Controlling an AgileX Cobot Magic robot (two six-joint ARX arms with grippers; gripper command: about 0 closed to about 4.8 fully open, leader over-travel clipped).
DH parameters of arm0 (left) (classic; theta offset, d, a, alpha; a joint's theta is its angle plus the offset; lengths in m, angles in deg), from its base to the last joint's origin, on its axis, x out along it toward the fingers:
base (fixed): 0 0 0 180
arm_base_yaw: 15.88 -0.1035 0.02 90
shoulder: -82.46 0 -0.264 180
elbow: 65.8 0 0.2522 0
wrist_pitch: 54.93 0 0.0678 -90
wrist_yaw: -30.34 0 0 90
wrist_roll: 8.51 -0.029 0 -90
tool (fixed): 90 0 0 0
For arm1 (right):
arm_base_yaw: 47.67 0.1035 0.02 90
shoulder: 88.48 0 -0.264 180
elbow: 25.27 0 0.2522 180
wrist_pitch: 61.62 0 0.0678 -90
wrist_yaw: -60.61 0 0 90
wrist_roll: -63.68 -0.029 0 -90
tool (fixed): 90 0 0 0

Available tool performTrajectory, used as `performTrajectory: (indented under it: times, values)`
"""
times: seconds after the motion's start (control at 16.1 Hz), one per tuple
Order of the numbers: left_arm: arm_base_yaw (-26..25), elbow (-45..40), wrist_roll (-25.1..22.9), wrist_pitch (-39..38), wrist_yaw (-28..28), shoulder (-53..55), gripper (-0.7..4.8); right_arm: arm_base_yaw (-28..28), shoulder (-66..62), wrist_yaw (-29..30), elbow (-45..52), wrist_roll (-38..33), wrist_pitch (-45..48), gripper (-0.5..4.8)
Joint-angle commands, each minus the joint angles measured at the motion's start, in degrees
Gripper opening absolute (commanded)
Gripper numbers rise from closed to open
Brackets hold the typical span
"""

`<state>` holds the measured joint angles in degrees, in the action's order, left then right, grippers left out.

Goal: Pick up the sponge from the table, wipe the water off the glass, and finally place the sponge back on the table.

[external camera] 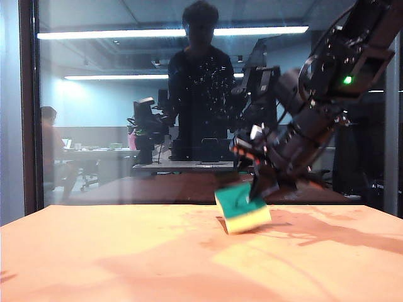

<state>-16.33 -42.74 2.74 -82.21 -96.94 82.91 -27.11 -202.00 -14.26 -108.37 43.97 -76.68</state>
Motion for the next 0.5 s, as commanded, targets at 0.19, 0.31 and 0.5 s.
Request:
performTrajectory:
  times: [0.19,0.31,0.5]
  values:
    - [0.0,0.3,-0.3,1.0,1.8,-0.3,0.84,-1.7,2.4,0.0,-0.1,0.5,11.2,-0.09]
    - [0.0,0.3,-0.3,2.5,4.2,-0.3,0.84,-3.2,3.1,-0.1,-0.2,0.5,12.6,-0.09]
    - [0.0,0.3,-0.3,5.7,4.3,-0.3,0.84,-4.2,4.6,-1.7,-0.2,3.4,15.9,-0.09]
